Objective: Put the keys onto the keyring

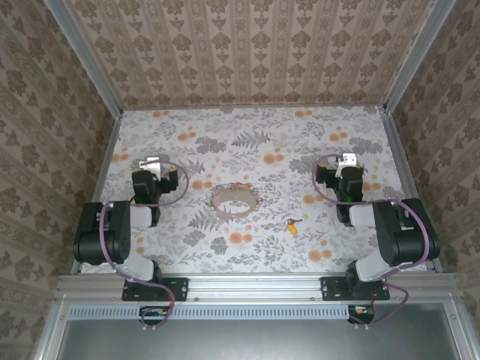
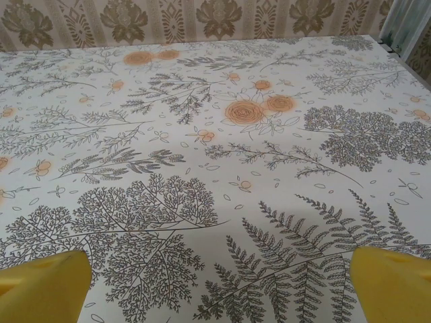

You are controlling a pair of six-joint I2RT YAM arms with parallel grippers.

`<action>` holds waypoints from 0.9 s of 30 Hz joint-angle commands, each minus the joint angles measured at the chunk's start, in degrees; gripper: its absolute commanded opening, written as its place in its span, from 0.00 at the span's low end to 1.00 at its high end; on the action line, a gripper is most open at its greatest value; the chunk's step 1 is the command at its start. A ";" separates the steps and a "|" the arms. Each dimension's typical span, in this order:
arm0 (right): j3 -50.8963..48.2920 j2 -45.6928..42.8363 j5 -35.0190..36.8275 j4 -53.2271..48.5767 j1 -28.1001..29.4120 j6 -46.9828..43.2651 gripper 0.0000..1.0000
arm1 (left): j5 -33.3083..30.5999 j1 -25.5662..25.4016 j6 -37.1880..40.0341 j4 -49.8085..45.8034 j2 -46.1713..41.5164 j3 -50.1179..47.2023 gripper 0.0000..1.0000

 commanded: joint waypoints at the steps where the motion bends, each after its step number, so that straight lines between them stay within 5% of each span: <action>1: -0.09 -0.26 0.40 1.47 -0.18 0.28 1.00 | 0.08 -0.24 1.03 -0.17 -0.41 1.01 1.00; 23: -0.08 -0.25 0.19 1.37 -0.26 0.36 1.00 | 0.51 -0.02 0.92 -0.25 -0.47 1.16 1.00; 27: 1.26 -4.86 -0.05 -4.97 -0.16 0.13 1.00 | -4.54 -1.59 0.85 1.40 -1.89 -0.12 1.00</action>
